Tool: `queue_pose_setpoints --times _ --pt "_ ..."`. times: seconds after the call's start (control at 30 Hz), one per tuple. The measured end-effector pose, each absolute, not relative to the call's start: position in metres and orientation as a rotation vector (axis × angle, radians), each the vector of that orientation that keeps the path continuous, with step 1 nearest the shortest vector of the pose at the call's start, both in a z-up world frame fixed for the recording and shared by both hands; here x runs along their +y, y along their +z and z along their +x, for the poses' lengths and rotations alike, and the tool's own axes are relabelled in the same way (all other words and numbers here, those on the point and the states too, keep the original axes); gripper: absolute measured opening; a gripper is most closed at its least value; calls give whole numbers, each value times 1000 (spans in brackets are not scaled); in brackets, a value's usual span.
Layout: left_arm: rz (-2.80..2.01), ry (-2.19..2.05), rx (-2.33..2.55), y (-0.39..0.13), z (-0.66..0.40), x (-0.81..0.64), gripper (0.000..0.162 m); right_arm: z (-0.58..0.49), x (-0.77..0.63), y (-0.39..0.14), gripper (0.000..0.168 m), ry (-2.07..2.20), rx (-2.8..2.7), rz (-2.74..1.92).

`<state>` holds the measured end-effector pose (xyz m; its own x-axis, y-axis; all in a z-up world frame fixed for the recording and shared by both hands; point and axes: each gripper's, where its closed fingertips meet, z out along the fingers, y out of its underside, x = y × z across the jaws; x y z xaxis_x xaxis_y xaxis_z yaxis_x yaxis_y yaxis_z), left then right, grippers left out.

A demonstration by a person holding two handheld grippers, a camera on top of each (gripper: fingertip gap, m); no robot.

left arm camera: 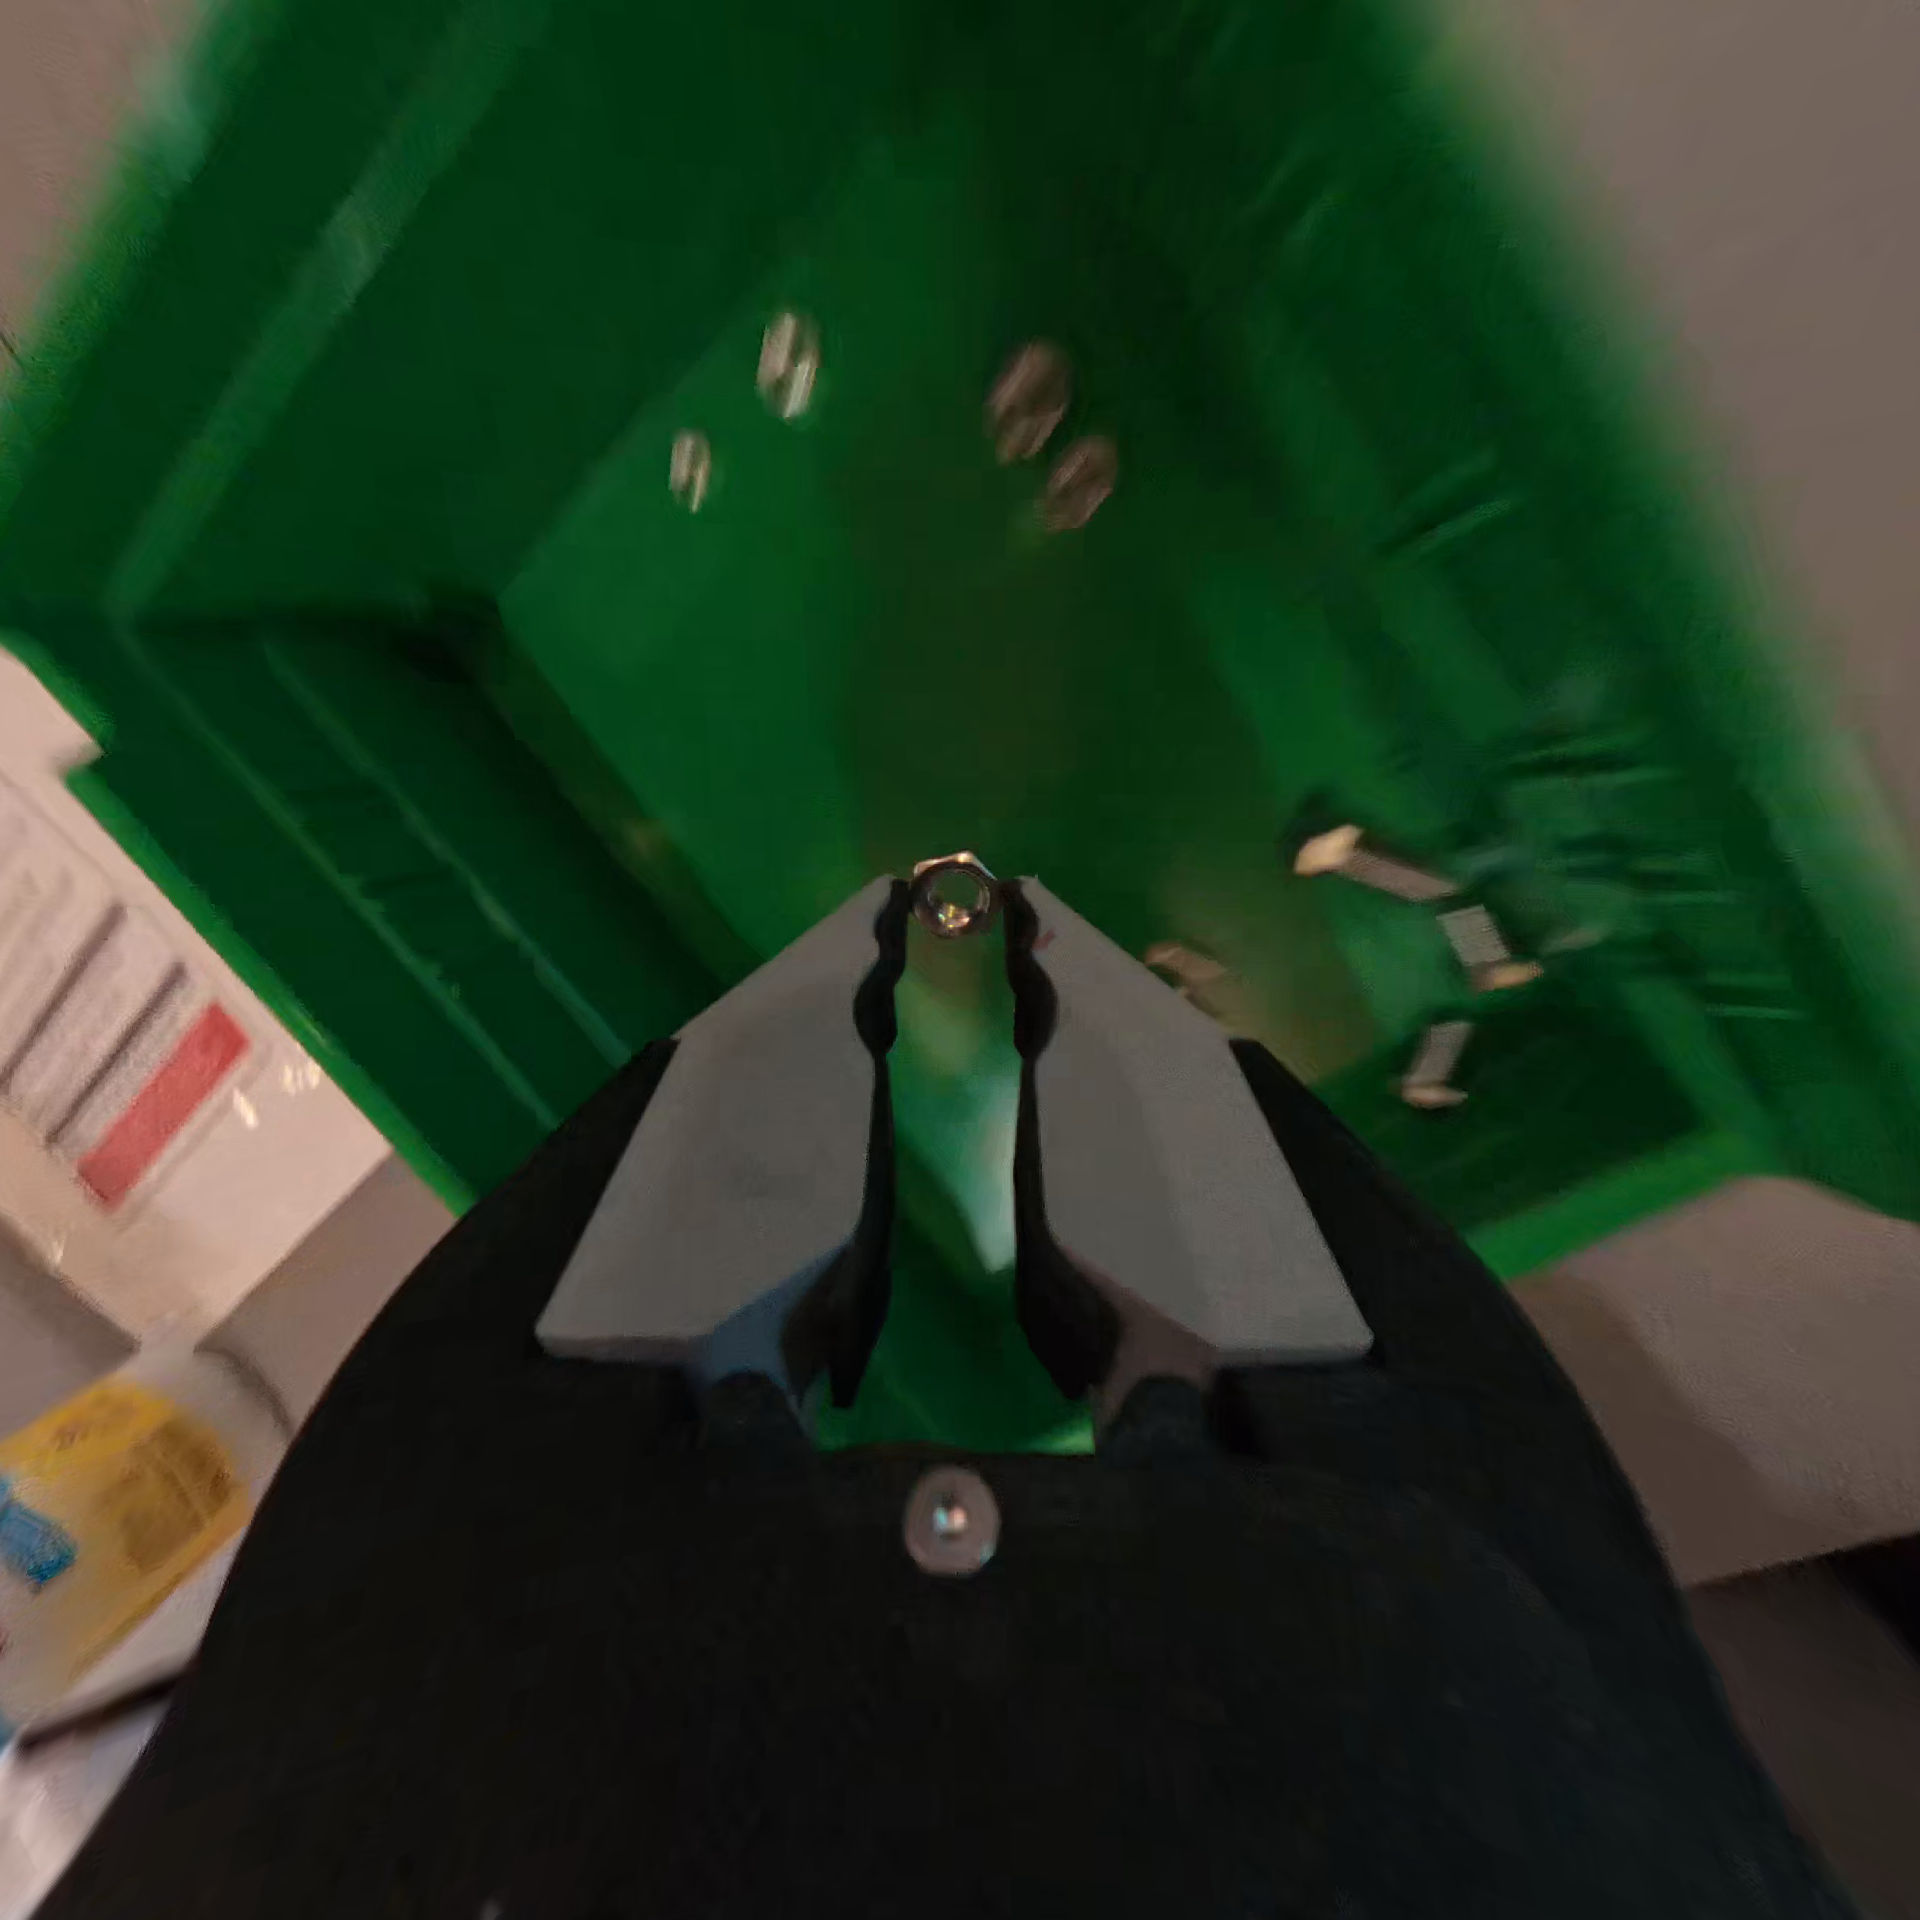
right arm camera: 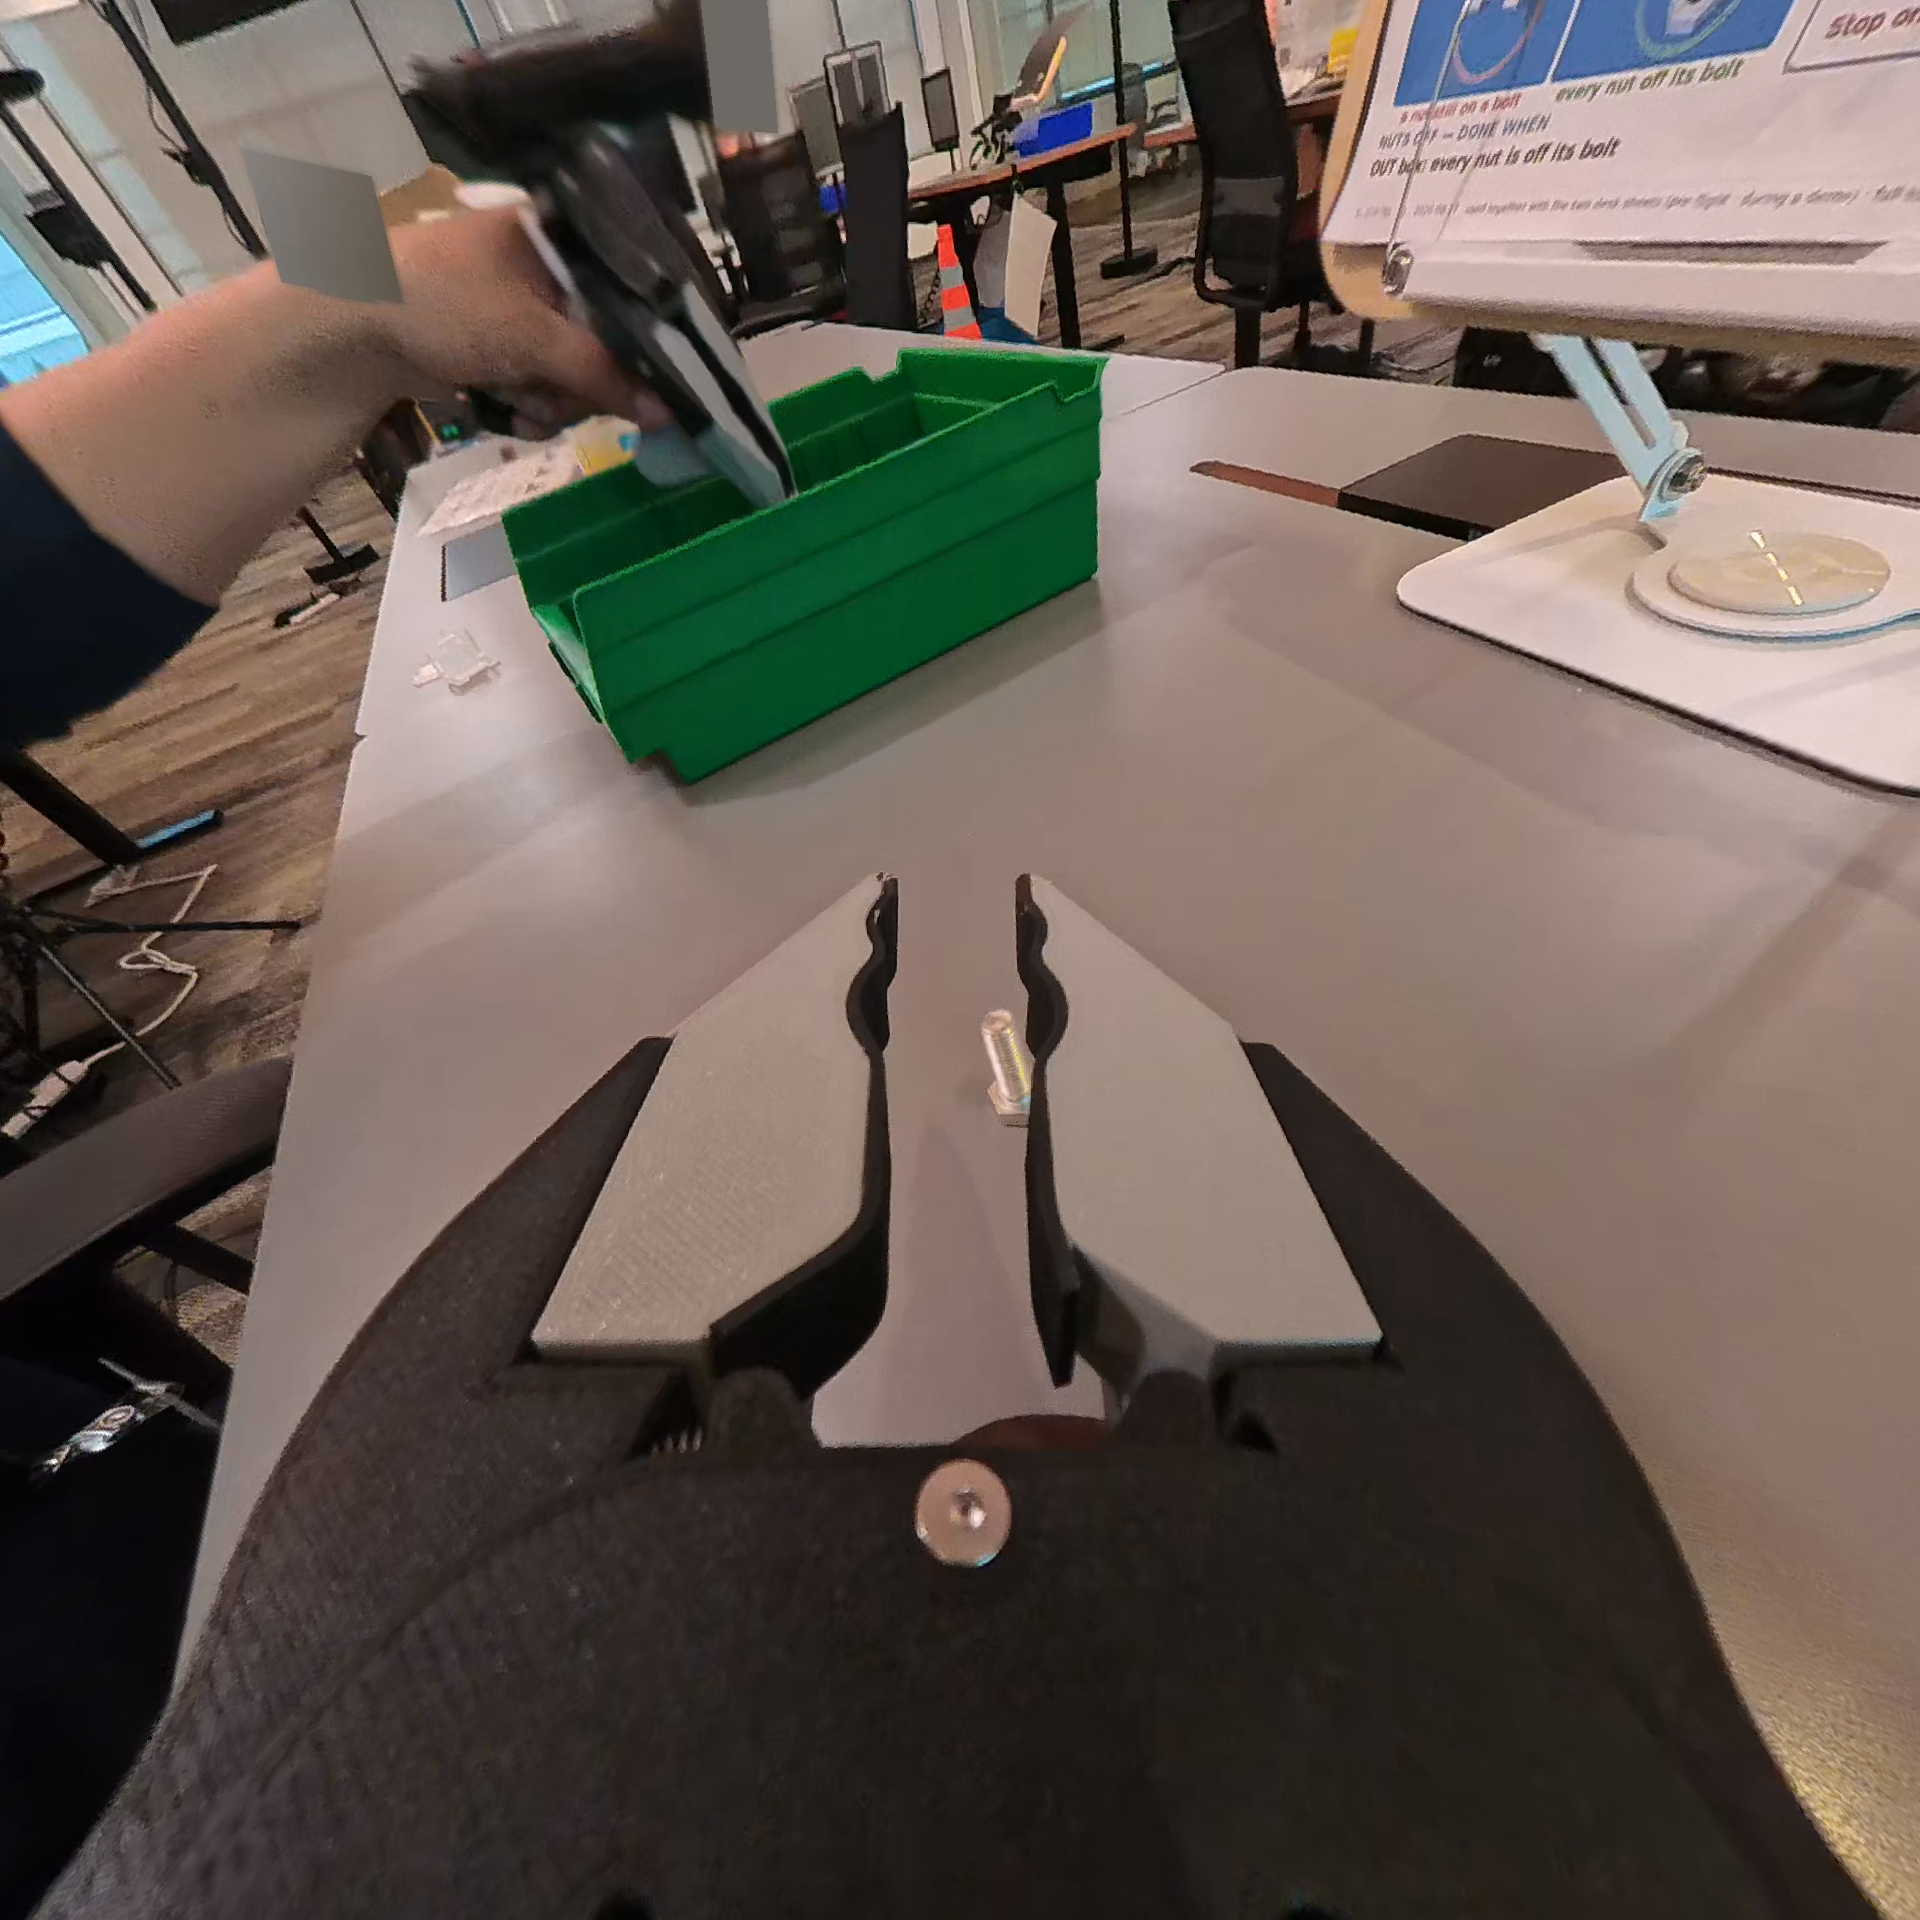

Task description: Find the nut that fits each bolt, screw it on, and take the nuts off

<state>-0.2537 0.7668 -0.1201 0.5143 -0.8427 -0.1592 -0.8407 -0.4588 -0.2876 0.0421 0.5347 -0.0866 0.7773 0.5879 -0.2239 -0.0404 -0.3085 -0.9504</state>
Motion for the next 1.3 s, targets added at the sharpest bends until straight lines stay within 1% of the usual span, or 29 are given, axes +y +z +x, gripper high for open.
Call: queue_pose_setpoints --times 0.07,0.1,0.13,0.2,0.3,0.37,0.43,0.5,0.6,0.73,0.8,0.83,0.93,1.0,1.1,1.2,1.3 --pt "-2217 -246 1427 -71 -198 730 17 47 534 -81 20 681 -411 -1778" --pt "-2108 -328 1478 -54 -169 703 17 49 533 -78 20 695 -405 -1777" --pt "-2018 -362 1561 -47 -143 672 16 51 533 -76 20 703 -399 -1774" --pt "-1900 -351 1819 -69 -99 609 16 57 534 -75 20 688 -386 -1769" --pt "-1848 -351 2114 -131 -51 544 16 64 536 -77 20 676 -374 -1781" --pt "-1856 -393 2192 -159 -30 521 16 67 537 -80 20 670 -368 -1791" --pt "-1868 -452 2207 -172 -12 506 16 71 538 -82 20 645 -370 -1805" --pt "-1876 -518 2190 -178 7 490 16 73 538 -83 20 611 -379 -1816" --pt "-1857 -466 2166 -188 29 481 16 76 538 -85 20 570 -393 -1829" --pt "-1904 -470 2061 -188 50 486 17 79 538 -91 21 523 -415 -1867" --pt "-1905 -486 1995 -181 52 491 32 79 537 -94 21 508 -432 -1888" --pt "-1891 -520 1964 -175 50 491 33 80 536 -95 21 498 -444 -1897" --pt "-1842 -627 1904 -152 30 489 42 72 528 -102 22 520 -538 -1937" --pt "-1829 -664 1910 -148 7 490 39 59 516 -114 22 575 -665 -1987" --pt "-1864 -606 1815 -156 -12 522 37 49 498 -142 24 546 -858 -2097" --pt "-1899 -734 1737 -166 0 540 42 43 494 -156 27 517 -908 -2145" --pt "-1872 -693 1731 -179 12 555 42 37 492 -164 26 501 -942 -2167"
